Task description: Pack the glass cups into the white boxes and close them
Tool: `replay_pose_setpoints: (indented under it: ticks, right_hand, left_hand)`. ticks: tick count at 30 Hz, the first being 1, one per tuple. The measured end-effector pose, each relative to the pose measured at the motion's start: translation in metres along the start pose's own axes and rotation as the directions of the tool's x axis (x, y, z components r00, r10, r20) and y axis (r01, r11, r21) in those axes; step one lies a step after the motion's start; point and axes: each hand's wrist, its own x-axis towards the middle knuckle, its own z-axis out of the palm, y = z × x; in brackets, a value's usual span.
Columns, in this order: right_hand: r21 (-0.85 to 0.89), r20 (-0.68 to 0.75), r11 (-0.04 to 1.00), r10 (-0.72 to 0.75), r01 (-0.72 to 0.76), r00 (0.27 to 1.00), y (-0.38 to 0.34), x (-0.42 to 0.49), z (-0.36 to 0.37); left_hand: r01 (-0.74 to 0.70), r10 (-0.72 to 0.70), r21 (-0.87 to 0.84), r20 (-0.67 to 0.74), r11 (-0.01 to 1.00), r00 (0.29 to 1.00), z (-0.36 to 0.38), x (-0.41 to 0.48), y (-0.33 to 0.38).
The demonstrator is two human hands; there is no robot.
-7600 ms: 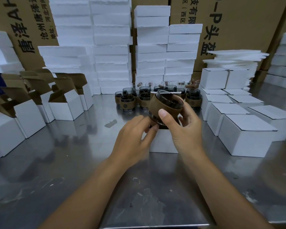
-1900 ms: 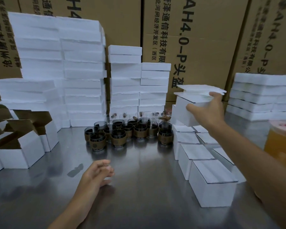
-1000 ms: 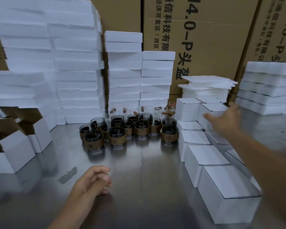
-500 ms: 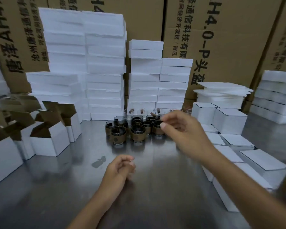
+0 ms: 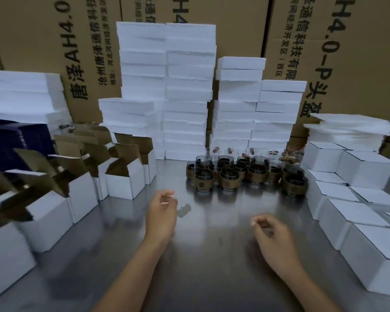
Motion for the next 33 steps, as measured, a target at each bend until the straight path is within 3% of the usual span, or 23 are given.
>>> replay_pose_setpoints:
  ticks: [6, 9, 15, 20, 23, 26, 29, 33]
  right_hand:
    - [-0.104, 0.010, 0.993, -0.058, 0.059, 0.998, 0.002, 0.000, 0.002]
    - [-0.181, 0.022, 0.975, -0.130, 0.131, 0.991, 0.000, -0.004, 0.004]
    - [-0.163, 0.012, 0.976, -0.143, 0.143, 0.990, 0.001, -0.005, 0.002]
    - [-0.129, 0.015, 0.982, -0.140, 0.141, 0.990, 0.001, -0.004, 0.001]
    - [-0.115, 0.027, 0.985, -0.129, 0.131, 0.991, 0.003, -0.004, 0.001]
    - [-0.108, 0.031, 0.987, -0.119, 0.121, 0.992, 0.005, -0.004, 0.001]
    - [-0.082, 0.035, 0.991, -0.106, 0.109, 0.994, 0.005, -0.003, 0.001]
    - [-0.058, 0.038, 0.993, -0.104, 0.106, 0.994, 0.004, -0.004, 0.000]
  left_hand:
    - [-0.049, 0.097, 0.269, -0.166, 0.962, 0.981, -0.050, 0.058, 0.004]
    - [-0.030, 0.109, 0.422, -0.164, 0.906, 0.980, -0.059, 0.074, 0.002]
    - [0.005, 0.066, 0.617, -0.094, 0.787, 0.993, -0.070, 0.085, -0.015]
    - [-0.068, 0.265, 0.699, -0.177, 0.712, 0.948, -0.073, 0.083, -0.019]
    - [-0.122, 0.332, 0.694, -0.176, 0.710, 0.927, -0.067, 0.077, -0.019]
    - [-0.143, 0.289, 0.589, -0.162, 0.796, 0.944, -0.054, 0.066, -0.014]
    - [-0.198, 0.264, 0.455, -0.084, 0.868, 0.961, -0.032, 0.044, -0.003]
    - [-0.323, 0.350, 0.366, -0.008, 0.873, 0.937, 0.010, 0.003, 0.015]
